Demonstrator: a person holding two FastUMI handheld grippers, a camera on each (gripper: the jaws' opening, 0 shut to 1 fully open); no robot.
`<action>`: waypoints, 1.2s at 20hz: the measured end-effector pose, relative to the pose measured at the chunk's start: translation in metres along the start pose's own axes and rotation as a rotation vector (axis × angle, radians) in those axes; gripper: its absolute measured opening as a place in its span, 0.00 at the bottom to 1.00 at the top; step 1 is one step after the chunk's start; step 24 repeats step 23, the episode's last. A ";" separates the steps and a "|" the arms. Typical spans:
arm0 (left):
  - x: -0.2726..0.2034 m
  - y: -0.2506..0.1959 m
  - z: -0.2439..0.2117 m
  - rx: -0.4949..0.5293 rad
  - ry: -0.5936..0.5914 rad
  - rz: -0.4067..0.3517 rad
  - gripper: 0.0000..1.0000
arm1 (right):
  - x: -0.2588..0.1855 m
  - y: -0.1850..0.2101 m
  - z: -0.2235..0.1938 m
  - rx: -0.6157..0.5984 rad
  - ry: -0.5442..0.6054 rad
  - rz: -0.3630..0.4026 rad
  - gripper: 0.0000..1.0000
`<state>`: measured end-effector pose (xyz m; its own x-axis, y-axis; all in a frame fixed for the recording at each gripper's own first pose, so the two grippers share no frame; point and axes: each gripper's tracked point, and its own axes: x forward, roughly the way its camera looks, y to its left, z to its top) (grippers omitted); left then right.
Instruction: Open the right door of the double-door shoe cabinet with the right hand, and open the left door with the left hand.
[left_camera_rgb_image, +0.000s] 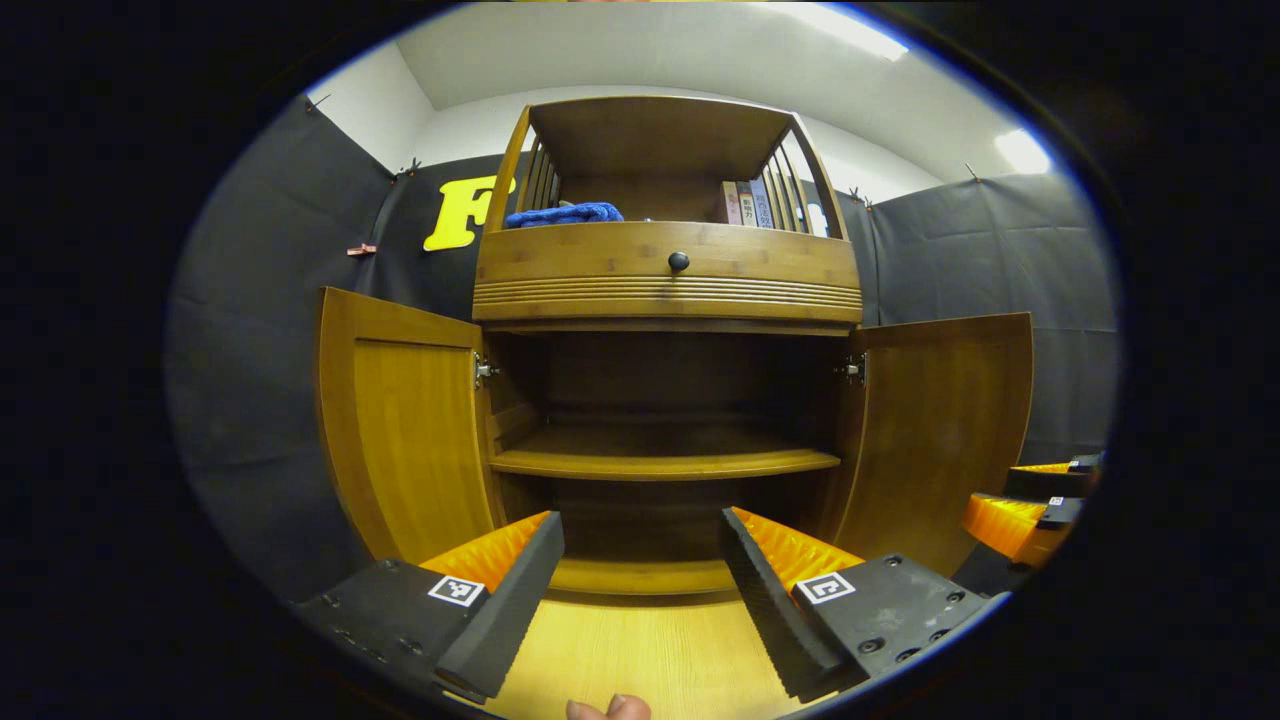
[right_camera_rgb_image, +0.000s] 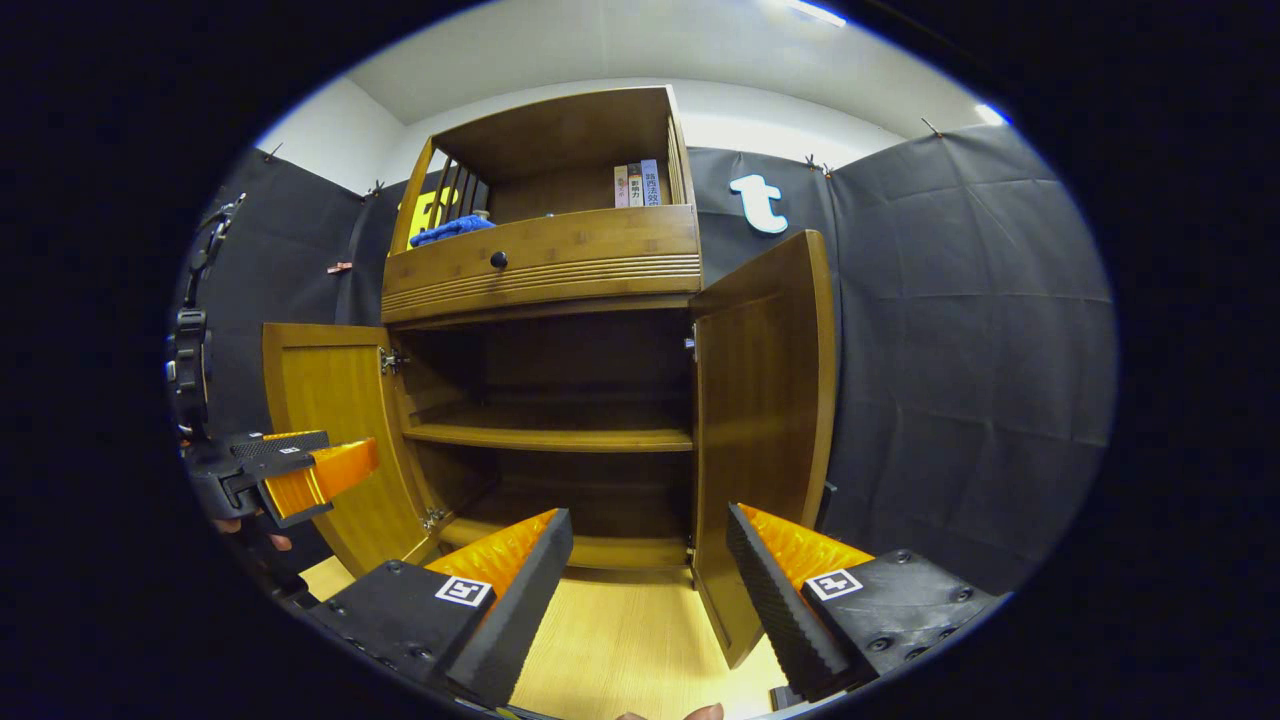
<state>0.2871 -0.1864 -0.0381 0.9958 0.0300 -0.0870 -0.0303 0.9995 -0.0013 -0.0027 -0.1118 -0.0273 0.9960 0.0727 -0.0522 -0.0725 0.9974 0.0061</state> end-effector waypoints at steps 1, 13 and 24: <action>0.000 0.000 0.000 0.002 0.002 -0.002 0.97 | 0.000 0.000 0.000 0.002 0.000 -0.002 0.98; 0.000 0.000 0.000 0.011 0.000 -0.006 0.97 | -0.004 -0.001 0.001 0.002 0.001 -0.004 0.98; -0.001 -0.001 0.001 0.016 -0.004 -0.014 0.98 | -0.006 -0.001 0.002 0.000 -0.003 -0.007 0.98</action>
